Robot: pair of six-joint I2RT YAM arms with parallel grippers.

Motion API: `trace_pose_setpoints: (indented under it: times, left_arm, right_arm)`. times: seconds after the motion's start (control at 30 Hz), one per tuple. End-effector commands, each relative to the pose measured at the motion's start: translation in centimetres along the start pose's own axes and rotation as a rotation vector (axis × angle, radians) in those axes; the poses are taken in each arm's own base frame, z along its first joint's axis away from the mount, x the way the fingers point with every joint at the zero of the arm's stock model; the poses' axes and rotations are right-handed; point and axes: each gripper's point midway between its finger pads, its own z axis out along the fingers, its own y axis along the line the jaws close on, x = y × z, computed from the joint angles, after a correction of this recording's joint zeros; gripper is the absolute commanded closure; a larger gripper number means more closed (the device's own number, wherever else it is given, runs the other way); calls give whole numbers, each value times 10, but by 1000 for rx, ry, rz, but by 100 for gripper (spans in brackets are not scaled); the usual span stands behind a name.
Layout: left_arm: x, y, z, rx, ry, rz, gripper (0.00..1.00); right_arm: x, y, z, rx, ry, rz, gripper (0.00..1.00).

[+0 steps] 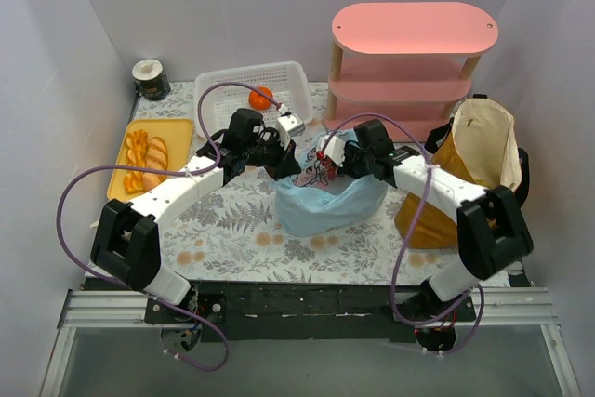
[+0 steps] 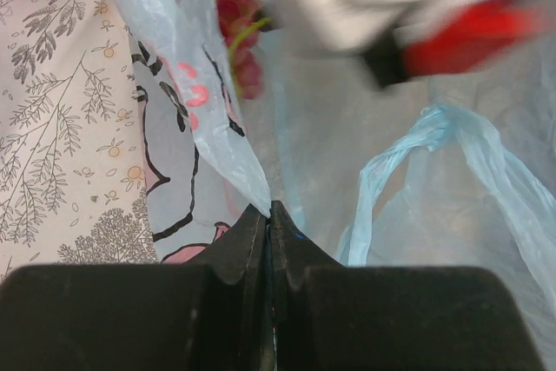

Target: Untie the knot of the grocery bags and take out the mixed food

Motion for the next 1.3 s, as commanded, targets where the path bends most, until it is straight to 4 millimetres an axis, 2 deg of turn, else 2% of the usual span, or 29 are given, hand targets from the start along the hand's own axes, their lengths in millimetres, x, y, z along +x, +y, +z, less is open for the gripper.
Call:
trace_pose_setpoints:
  times: [0.0, 0.07, 0.13, 0.2, 0.3, 0.4, 0.43, 0.47, 0.5, 0.53, 0.57, 0.6, 0.67, 0.7, 0.77, 0.9, 1.0, 1.1, 1.2, 1.23, 1.27]
  left_arm:
    - [-1, 7, -3, -43, -23, 18, 100]
    - [-1, 13, 0, -69, -27, 3, 100]
    - [1, 17, 3, -78, -21, -1, 100]
    - [3, 19, 5, -85, -13, 1, 100]
    - [6, 23, 4, -102, -2, 11, 100]
    - [7, 24, 2, -101, 14, 44, 100]
    - [10, 22, 1, -93, 34, 41, 92]
    - [-4, 21, -3, -91, 20, 74, 86]
    - [-9, 19, -6, -88, 19, 80, 74]
    - [-11, 17, -10, -88, 32, 77, 48]
    - [-27, 15, -18, -96, 6, 99, 40]
    - [-36, 12, -24, -96, -9, 118, 32]
    - [-44, 3, -34, -80, -21, 154, 17]
    - [-54, -3, -45, -83, -51, 195, 14]
    - [-61, -5, -56, -112, -75, 221, 6]
    - [-64, -12, -71, -126, -82, 277, 3]
    - [-68, -15, -79, -141, -106, 286, 4]
    - [-82, -18, -85, -166, -163, 270, 5]
    - [-94, -30, -90, -127, -204, 293, 20]
    - [-95, -33, -90, -112, -210, 291, 29]
    - [-100, -36, -90, -100, -219, 282, 32]
  right_arm:
    - [-59, 49, -53, -204, -254, 18, 99]
    - [-66, 69, -69, -246, -313, -23, 99]
    - [-62, 88, -77, -274, -330, -36, 99]
    - [-62, 94, -83, -274, -345, -25, 99]
    - [-68, 92, -95, -246, -366, 6, 99]
    - [-88, 74, -114, -177, -415, 24, 99]
    - [-97, 68, -121, -162, -435, 31, 99]
    - [-114, 56, -135, -138, -474, 37, 99]
    - [-124, 50, -143, -132, -495, 38, 99]
    - [-131, 47, -147, -134, -507, 42, 99]
    - [-138, 44, -153, -137, -519, 44, 99]
    - [-153, 34, -166, -113, -553, 39, 99]
    - [-163, 25, -173, -96, -573, 35, 99]
    - [-170, 19, -179, -77, -588, 26, 99]
    - [-174, 9, -178, -50, -584, 29, 99]
    - [-178, -9, -174, 23, -583, 31, 99]
    - [-173, -10, -166, 29, -567, 55, 99]
    - [-171, -13, -164, 48, -559, 97, 99]
    - [-171, -21, -164, 82, -559, 135, 99]
    - [-172, -22, -161, 83, -558, 139, 99]
    - [-170, -24, -159, 93, -552, 144, 99]
